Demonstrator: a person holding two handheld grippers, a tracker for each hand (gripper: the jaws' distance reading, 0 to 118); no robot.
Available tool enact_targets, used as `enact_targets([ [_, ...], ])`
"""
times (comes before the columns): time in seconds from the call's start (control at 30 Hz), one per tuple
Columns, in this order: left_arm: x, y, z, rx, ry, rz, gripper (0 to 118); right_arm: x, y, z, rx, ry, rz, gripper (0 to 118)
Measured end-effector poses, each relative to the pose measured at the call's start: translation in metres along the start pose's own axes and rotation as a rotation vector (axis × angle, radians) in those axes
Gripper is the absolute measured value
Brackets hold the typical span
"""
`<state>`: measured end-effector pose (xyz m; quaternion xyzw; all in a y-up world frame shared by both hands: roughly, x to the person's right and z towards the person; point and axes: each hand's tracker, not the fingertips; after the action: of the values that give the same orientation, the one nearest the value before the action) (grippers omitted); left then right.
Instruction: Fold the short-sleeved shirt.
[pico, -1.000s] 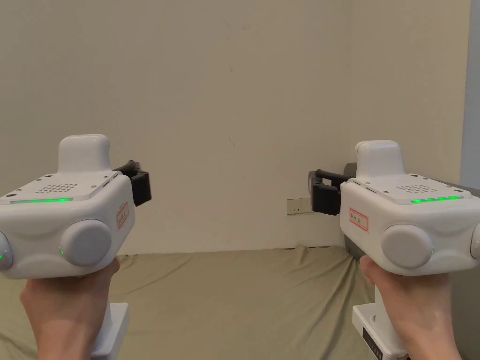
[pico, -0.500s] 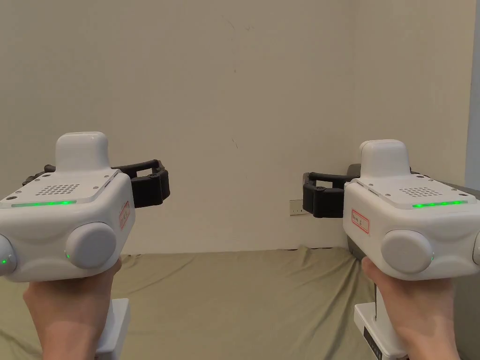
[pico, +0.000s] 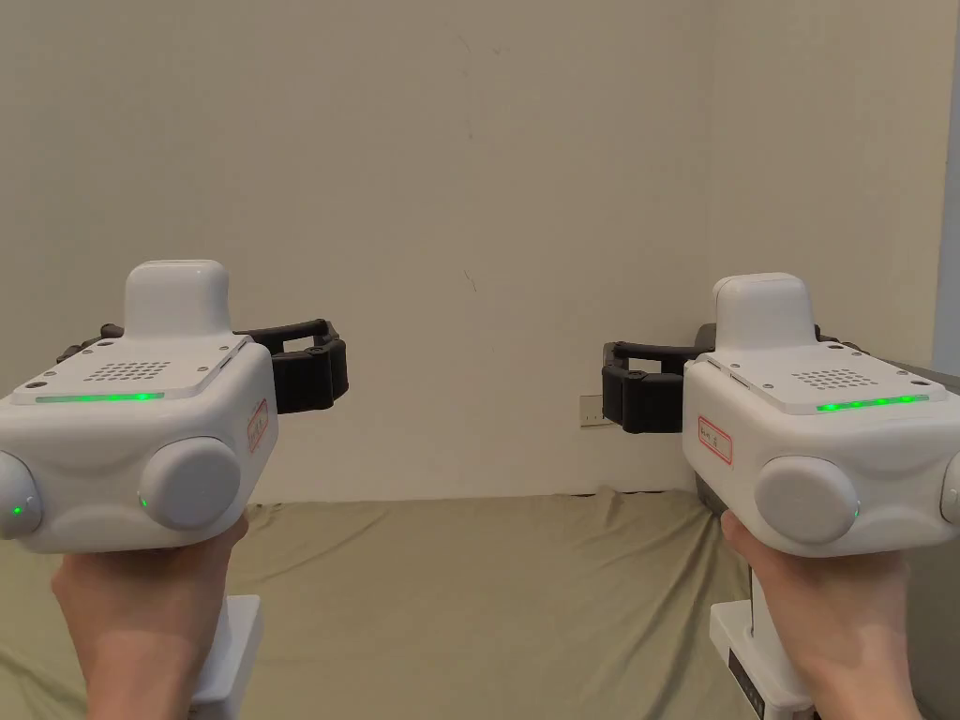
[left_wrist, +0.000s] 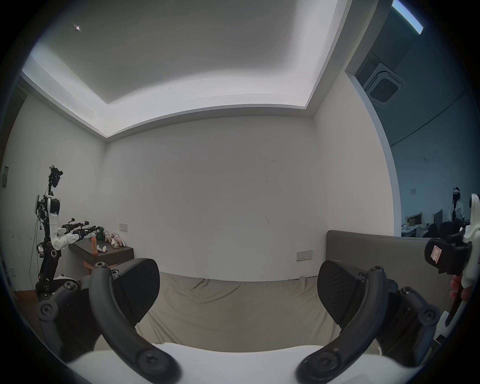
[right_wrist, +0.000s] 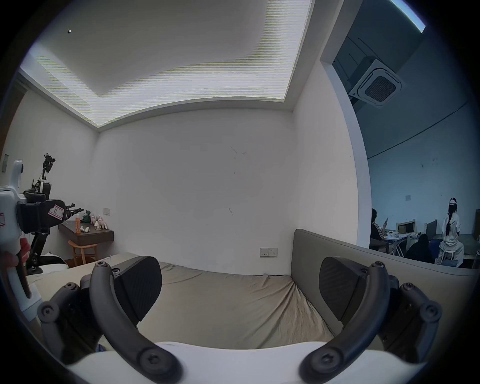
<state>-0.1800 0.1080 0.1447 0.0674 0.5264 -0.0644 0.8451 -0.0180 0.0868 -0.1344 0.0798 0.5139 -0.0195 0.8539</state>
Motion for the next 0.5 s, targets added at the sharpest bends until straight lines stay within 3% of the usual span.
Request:
enact_targets([
  [0.3,-0.004,-0.011,-0.013,-0.040,0.013,0.003,118,-0.001,-0.013,-0.014,-0.037,0.009,0.001,118],
  [0.4,-0.002,-0.038,-0.036,-0.162,0.004,0.003,118,0.000,-0.046,-0.037,-0.194,0.022,0.016,118],
  [0.5,0.002,-0.101,-0.064,-0.309,-0.049,0.040,118,0.006,-0.122,-0.067,-0.374,0.001,0.009,118],
])
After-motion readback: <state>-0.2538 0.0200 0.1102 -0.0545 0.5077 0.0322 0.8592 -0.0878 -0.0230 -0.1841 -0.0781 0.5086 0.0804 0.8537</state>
